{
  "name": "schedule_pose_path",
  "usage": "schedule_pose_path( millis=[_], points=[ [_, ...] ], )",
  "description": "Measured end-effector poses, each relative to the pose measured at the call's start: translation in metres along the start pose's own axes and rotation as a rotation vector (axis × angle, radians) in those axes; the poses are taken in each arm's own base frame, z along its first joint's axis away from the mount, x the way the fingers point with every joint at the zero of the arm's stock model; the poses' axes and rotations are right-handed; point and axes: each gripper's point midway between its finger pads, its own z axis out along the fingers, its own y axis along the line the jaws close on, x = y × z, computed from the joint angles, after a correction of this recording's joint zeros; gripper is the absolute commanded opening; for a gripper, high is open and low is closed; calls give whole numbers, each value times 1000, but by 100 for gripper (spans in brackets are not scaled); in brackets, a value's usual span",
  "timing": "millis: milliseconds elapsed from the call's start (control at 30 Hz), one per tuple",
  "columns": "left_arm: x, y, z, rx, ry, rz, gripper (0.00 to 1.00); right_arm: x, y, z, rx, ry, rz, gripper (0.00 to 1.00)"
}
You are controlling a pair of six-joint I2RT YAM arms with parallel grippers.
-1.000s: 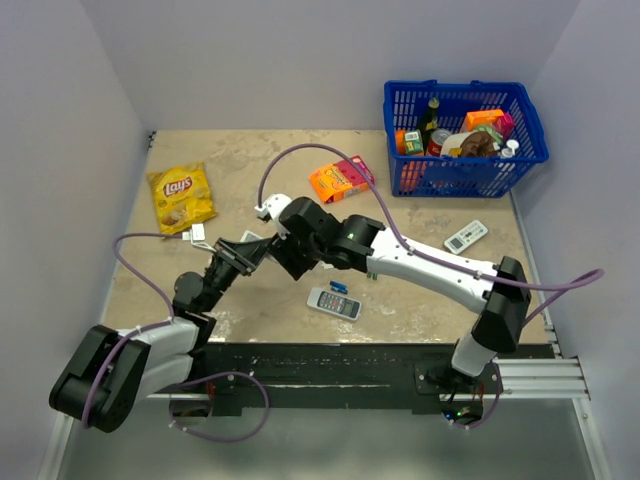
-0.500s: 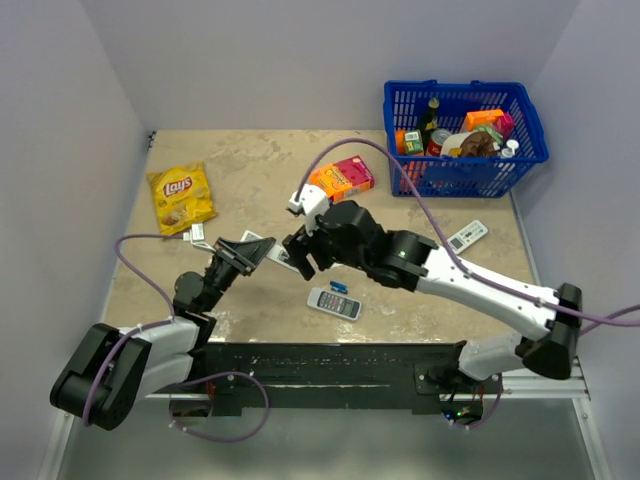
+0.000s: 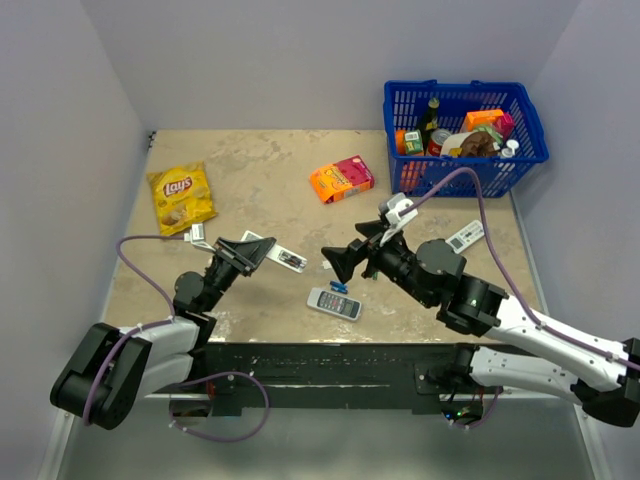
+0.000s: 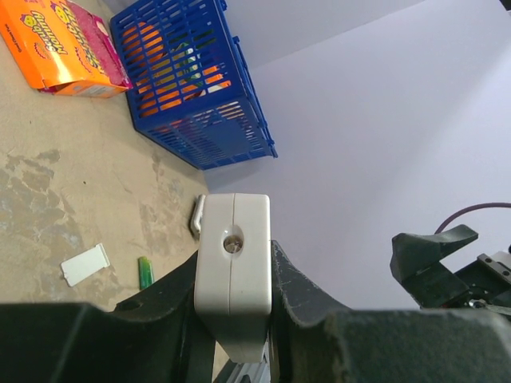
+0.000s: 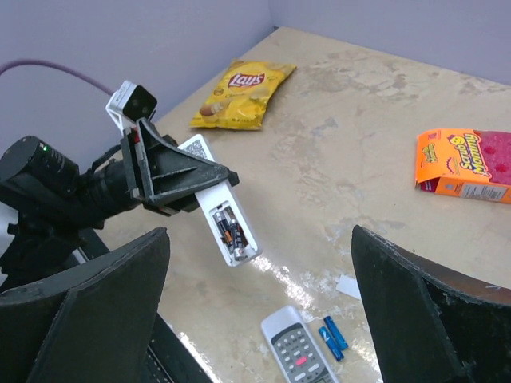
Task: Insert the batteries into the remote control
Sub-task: Load the battery into the remote control.
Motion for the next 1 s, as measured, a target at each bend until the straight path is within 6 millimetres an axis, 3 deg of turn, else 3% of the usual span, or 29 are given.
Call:
schedule_pose_path(
  millis=[800, 1000],
  points=[
    [1, -3, 0, 2, 7, -58, 0, 55, -11, -1, 6, 60, 12, 94],
    [2, -4, -1, 3, 13, -74, 0, 65, -14, 7, -5, 93, 20, 92]
  ],
)
